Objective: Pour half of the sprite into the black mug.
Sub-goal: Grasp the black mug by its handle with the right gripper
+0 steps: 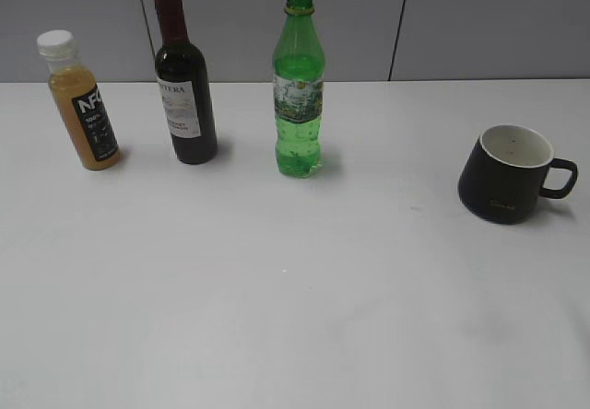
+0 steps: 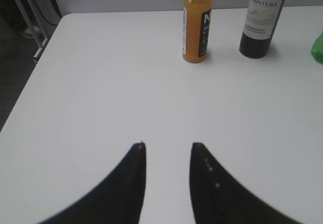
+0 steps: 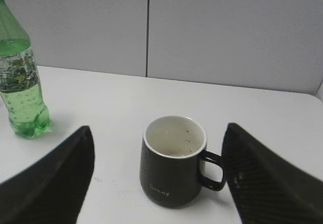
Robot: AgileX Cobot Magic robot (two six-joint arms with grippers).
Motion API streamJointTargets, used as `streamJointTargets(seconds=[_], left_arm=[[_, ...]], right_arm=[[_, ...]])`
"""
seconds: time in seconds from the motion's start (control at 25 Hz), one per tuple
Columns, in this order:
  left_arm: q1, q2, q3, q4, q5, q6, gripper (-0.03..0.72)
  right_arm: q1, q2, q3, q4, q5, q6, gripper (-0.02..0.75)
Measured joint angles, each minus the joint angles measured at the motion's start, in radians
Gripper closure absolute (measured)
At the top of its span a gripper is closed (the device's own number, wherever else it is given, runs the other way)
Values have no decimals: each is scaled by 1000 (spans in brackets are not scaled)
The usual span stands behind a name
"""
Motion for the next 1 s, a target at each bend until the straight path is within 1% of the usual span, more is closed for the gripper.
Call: streamJointTargets(seconds=[0.16, 0.36, 0.52, 0.84, 1.0], left_arm=[[0, 0, 0, 0, 0, 0, 450], [0, 0, 0, 0, 0, 0, 451], [0, 0, 0, 0, 0, 0, 452], [0, 0, 0, 0, 0, 0, 452], [0, 0, 0, 0, 0, 0, 452]], right_arm=[[0, 159, 1, 1, -169, 0, 145], [0, 330, 1, 29, -357, 0, 145], [0, 445, 1, 85, -470, -20, 145], [0, 635, -1, 209, -631, -113, 145], [0, 772, 24, 239, -820, -134, 145]])
